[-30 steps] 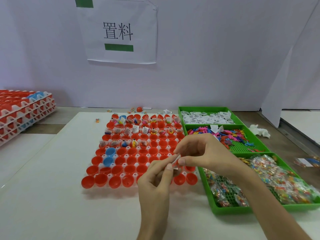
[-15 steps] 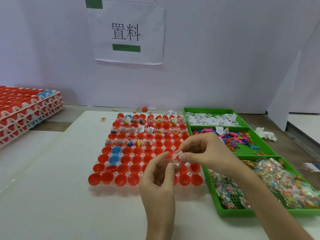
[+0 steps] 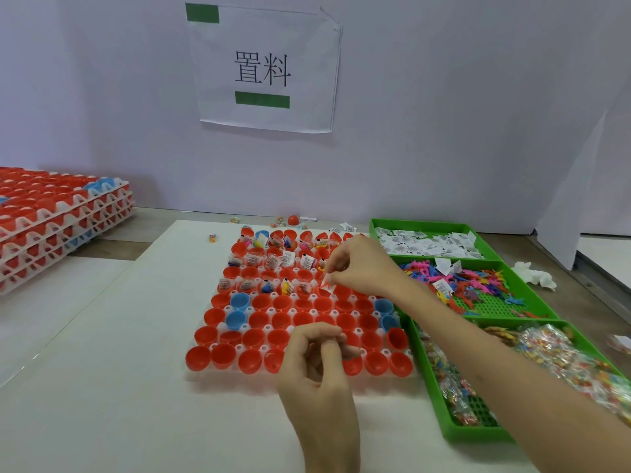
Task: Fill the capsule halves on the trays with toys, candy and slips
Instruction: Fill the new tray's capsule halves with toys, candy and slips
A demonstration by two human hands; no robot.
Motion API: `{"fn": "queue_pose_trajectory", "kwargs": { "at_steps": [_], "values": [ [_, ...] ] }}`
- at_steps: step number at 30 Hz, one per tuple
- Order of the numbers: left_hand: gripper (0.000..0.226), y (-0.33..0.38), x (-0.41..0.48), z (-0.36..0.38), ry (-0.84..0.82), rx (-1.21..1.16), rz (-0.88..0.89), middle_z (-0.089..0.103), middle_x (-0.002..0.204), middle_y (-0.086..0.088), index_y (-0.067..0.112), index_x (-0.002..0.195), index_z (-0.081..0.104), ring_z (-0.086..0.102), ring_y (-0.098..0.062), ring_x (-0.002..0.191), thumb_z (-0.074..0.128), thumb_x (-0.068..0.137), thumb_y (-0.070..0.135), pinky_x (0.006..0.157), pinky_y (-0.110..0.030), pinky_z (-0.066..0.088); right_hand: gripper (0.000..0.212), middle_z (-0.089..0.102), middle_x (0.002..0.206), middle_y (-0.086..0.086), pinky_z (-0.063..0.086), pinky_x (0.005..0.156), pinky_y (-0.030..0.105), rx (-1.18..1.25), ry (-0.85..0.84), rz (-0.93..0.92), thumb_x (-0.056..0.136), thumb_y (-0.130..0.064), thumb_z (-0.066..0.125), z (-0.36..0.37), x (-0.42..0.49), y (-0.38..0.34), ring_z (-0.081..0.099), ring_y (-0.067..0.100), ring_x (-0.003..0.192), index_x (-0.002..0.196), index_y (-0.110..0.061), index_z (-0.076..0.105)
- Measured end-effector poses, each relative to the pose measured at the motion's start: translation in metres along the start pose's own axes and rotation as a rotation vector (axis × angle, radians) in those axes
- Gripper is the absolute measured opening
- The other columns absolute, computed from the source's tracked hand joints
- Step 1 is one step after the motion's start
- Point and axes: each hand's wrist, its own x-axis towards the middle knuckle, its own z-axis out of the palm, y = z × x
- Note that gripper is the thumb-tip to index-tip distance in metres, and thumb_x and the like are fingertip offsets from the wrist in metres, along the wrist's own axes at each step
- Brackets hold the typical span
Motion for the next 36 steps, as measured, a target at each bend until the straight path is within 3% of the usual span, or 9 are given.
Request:
{"fn": "queue_pose_trajectory", "kwargs": {
  "at_steps": [5, 10, 18, 27, 36],
  "values": [
    [0.047, 0.001, -0.001, 0.000, -0.011, -0.004, 0.005, 0.069, 0.071, 0.001, 0.029, 0.076, 0.067, 0.067, -0.016, 0.060, 0.054, 0.091, -0.014, 0.059, -0.018, 0.054, 0.012, 0.063, 0.075, -0.022, 0.050, 0.070, 0.016, -0.045, -0.022, 0.008, 0.080, -0.015, 0.079, 0.005, 0.006, -0.004, 0.061, -0.005, 0.074, 0.086, -0.025, 0.081],
    [0.046, 0.001, 0.000, -0.001, -0.006, -0.013, -0.007, 0.068, 0.069, 0.000, 0.027, 0.075, 0.067, 0.067, -0.017, 0.060, 0.054, 0.092, -0.014, 0.060, -0.018, 0.054, 0.013, 0.065, 0.077, -0.018, 0.059, 0.077, 0.027, -0.072, -0.050, 0.027, 0.080, -0.011, 0.076, 0.009, 0.009, -0.009, 0.065, 0.000, 0.078, 0.084, -0.023, 0.080],
    [0.045, 0.003, 0.000, -0.002, 0.001, -0.023, -0.031, 0.068, 0.070, -0.001, 0.026, 0.075, 0.067, 0.066, -0.017, 0.060, 0.053, 0.092, -0.013, 0.060, -0.019, 0.054, 0.014, 0.067, 0.079, -0.012, 0.053, 0.068, 0.016, -0.108, -0.066, 0.052, 0.081, -0.005, 0.072, 0.014, 0.014, -0.012, 0.063, 0.001, 0.073, 0.083, -0.017, 0.080],
    [0.045, 0.004, 0.000, -0.002, 0.002, -0.024, -0.035, 0.068, 0.069, -0.001, 0.026, 0.075, 0.067, 0.066, -0.017, 0.061, 0.053, 0.092, -0.013, 0.061, -0.019, 0.054, 0.003, 0.068, 0.074, -0.010, 0.057, 0.073, 0.023, -0.101, -0.057, 0.081, 0.078, -0.012, 0.078, 0.017, 0.011, -0.018, 0.062, 0.002, 0.069, 0.080, -0.013, 0.080],
    [0.046, 0.004, -0.001, -0.002, -0.001, -0.020, -0.038, 0.067, 0.068, -0.001, 0.027, 0.074, 0.067, 0.066, -0.016, 0.061, 0.052, 0.092, -0.013, 0.061, -0.020, 0.055, 0.009, 0.074, 0.087, 0.001, 0.060, 0.077, 0.028, -0.148, -0.070, 0.106, 0.079, -0.006, 0.076, 0.016, 0.012, -0.027, 0.069, 0.011, 0.080, 0.087, -0.009, 0.080]
  ]
}}
